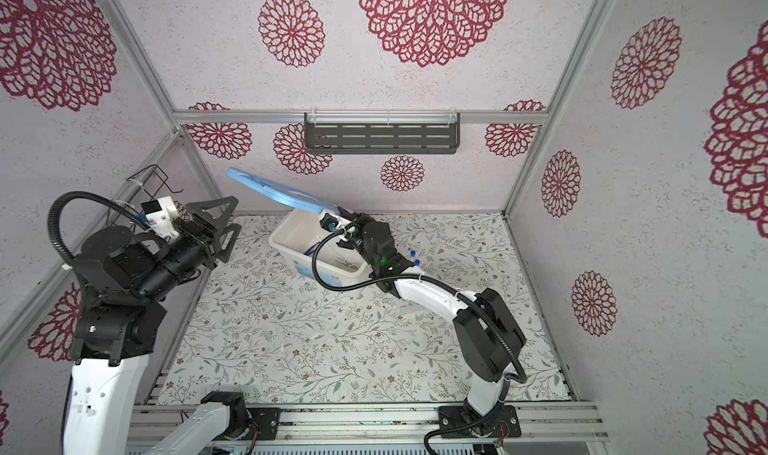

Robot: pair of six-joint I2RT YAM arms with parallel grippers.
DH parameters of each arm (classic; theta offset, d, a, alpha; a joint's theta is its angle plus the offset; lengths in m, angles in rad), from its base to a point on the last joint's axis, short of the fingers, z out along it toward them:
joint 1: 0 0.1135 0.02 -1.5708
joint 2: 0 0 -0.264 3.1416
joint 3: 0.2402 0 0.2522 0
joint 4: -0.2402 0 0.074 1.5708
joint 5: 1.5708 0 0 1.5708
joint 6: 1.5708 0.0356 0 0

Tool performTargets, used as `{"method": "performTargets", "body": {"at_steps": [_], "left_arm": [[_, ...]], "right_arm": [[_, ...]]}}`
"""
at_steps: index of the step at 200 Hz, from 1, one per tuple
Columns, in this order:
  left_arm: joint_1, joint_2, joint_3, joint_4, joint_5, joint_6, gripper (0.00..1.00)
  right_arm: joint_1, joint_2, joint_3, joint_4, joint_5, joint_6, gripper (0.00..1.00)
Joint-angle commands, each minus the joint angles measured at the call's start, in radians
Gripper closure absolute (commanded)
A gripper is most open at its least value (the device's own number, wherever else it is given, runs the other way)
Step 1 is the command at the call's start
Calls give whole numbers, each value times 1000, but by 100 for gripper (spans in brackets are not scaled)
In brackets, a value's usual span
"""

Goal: Organize the chemistry lab equipment
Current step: 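Lower the blue lid onto the white bin with both grippers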

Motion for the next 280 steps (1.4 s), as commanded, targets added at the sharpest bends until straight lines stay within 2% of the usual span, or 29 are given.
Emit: {"method": "performTargets", "body": {"at_steps": [1,42,70,89,122,139,156,185,214,232,280], "left_arm": [[7,7,-62,64,35,22,9],[8,-12,-212,67,-14,59,9],[9,-49,-297,83,-8,60,7],[23,-85,-322,28,-28,49,6],[37,-111,-308,-51,13,77,3],[50,-101,-308,-112,28,95,3],[52,-103,-344,-70,41,77,3],[52,-110,-389,-35,19,85,3],[52,-89,-430,-38,42,84,3],[52,-89,-467,-24,41,67,3],[50,-70,-537,18,36,29,4]], "right_arm": [[-34,-27,88,52,-52,-116,100],[-76,41,69,73,-84,-256,100],[-69,53,64,-5,-106,-297,100],[-64,52,25,-22,-97,-365,100],[-65,38,-15,-97,-103,-492,100],[-67,27,-46,-89,-99,-507,98],[-65,20,-68,-107,-101,-520,93],[-59,14,-82,-163,-104,-530,92],[-38,22,-105,-167,-78,-606,92],[-32,15,-106,-207,-70,-620,84],[-7,15,-32,-388,-49,-626,83]]}}
